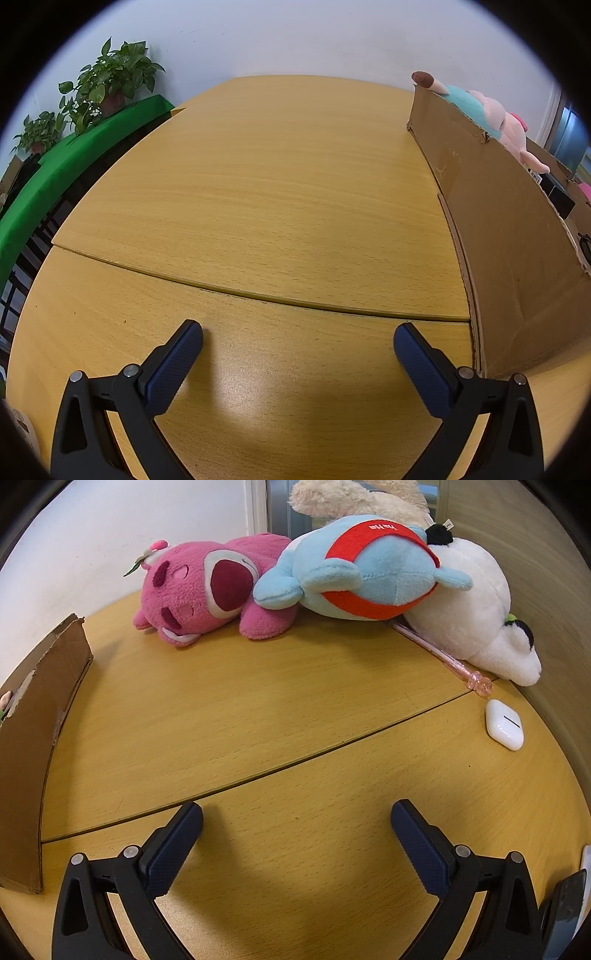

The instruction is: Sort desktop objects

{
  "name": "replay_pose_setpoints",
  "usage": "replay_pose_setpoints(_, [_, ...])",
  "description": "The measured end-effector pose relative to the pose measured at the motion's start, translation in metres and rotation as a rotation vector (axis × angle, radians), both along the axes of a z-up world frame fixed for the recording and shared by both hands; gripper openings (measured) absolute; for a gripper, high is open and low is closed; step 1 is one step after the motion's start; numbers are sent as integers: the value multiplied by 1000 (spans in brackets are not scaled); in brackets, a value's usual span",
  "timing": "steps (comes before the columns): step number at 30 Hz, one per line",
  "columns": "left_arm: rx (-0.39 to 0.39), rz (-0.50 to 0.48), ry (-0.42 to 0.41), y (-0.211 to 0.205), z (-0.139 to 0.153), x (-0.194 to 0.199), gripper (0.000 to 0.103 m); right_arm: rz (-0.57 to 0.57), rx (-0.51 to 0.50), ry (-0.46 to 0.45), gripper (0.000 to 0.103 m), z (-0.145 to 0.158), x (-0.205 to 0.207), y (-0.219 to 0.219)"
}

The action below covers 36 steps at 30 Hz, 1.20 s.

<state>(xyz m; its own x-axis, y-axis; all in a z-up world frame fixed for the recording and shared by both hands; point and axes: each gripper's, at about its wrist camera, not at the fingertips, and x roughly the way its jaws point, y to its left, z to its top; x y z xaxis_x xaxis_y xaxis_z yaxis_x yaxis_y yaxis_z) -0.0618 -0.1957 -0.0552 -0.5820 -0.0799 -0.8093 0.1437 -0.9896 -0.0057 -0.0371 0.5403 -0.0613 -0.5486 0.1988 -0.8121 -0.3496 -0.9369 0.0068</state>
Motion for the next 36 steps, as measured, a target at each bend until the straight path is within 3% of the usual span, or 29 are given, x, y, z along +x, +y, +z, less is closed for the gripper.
replay_pose_setpoints(36, [-2,3,1,2,0,-1,103,3,-5,-2,103,-1,-4,-1])
